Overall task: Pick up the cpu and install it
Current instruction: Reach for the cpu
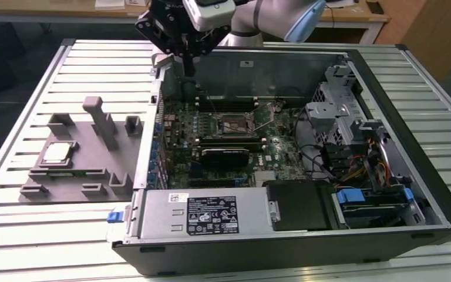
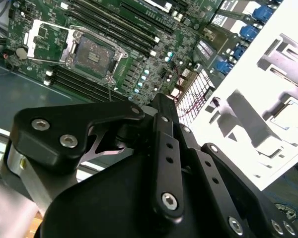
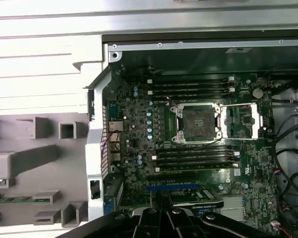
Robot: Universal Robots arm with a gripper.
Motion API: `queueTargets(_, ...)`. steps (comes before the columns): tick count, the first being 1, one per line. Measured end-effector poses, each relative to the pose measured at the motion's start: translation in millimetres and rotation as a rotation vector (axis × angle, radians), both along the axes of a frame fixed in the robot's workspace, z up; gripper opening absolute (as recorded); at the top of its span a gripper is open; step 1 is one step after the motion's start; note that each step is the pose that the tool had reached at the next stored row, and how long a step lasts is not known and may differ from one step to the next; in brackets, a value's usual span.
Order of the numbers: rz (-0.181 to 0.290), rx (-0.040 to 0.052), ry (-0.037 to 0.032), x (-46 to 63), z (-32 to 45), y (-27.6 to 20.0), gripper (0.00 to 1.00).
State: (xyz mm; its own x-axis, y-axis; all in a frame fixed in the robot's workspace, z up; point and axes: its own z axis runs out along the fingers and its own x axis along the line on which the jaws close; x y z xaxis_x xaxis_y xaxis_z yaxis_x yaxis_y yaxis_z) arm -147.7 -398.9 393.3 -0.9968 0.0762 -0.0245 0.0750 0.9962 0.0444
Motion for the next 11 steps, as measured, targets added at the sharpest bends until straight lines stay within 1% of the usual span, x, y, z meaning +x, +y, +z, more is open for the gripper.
queueTargets(11, 0.000, 0.0000, -0.0001, -14.2, 0.0, 0.0, 0.11)
